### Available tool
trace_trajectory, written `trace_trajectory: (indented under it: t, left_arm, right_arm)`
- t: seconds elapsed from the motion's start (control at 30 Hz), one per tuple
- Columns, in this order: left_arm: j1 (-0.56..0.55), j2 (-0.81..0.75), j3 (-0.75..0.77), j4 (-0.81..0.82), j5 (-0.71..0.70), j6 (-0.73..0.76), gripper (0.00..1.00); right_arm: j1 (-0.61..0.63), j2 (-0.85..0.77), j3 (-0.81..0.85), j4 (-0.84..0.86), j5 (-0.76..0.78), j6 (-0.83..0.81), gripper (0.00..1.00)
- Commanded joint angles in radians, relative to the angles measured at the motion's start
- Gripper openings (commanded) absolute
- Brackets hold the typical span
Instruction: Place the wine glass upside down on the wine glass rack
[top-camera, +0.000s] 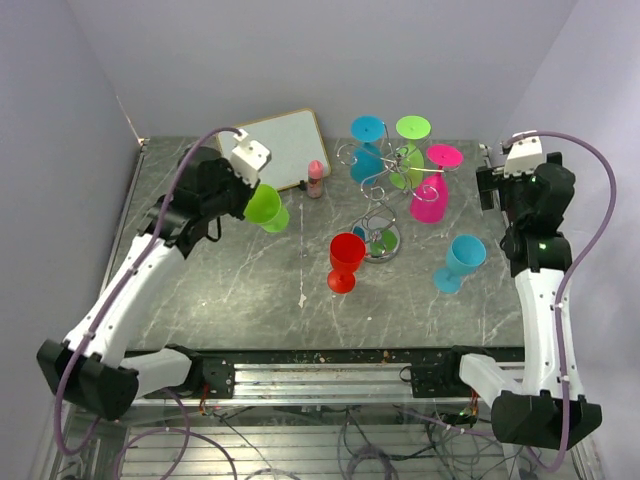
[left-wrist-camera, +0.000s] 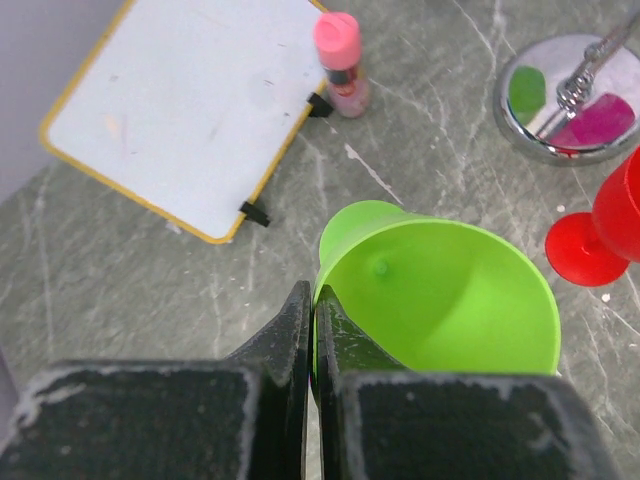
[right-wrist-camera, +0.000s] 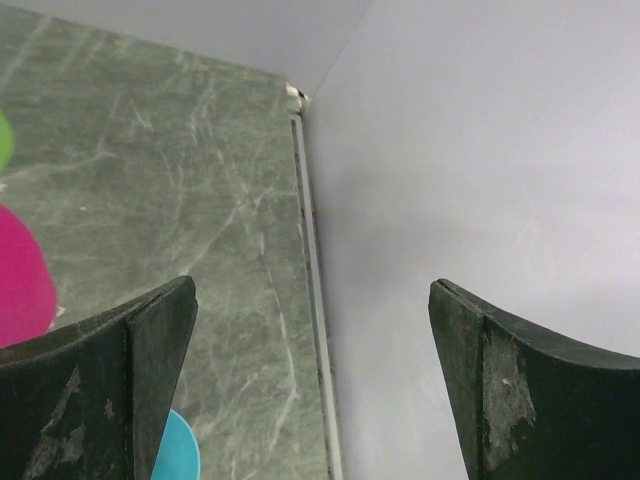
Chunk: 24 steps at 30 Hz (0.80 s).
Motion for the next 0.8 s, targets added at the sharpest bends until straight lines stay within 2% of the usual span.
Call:
trace_trajectory:
  t: [0.0,0.13,0.3,0.43,0.53,0.67,0.77]
  left_arm:
    - [0.061,-0.112,-0.009,0.041,0.018,-0.021,0.07]
    - [0.115,-0.193,-0.015,0.036,0.034,-0.073,0.07]
    - [0.148,-0.291,-0.046,0.02,-0.001,-0.136,0.07]
    - [0.15,-0.343,-0.029,-0.009,-0.044,-0.152,0.07]
    - [0.15,-0.361,0.01,-0.046,-0.072,-0.109,0.07]
    - [0.15,-0.355,0.097,-0.111,-0.071,-0.053,0.07]
    - [0.15,-0.335,0.168,-0.132,-0.006,-0.023,0.07]
  right_arm:
    - [-0.003,-0.031,0.103,-0.108,-0.159,-0.024,1.0]
    - [-0.002,0.005,0.213,-0.186,-0.372,0.007,0.99]
    - [0.009,0.085,0.376,-0.257,-0.534,0.078,0.95]
    - [0.032,0.117,0.445,-0.229,-0.603,0.141,0.93]
    - [0.079,0.16,0.48,-0.19,-0.624,0.164,0.92]
    - [0.238,0.223,0.502,-0.133,-0.56,0.141,0.92]
    - [0.32,0.292,0.556,-0.118,-0.608,0.15,0.91]
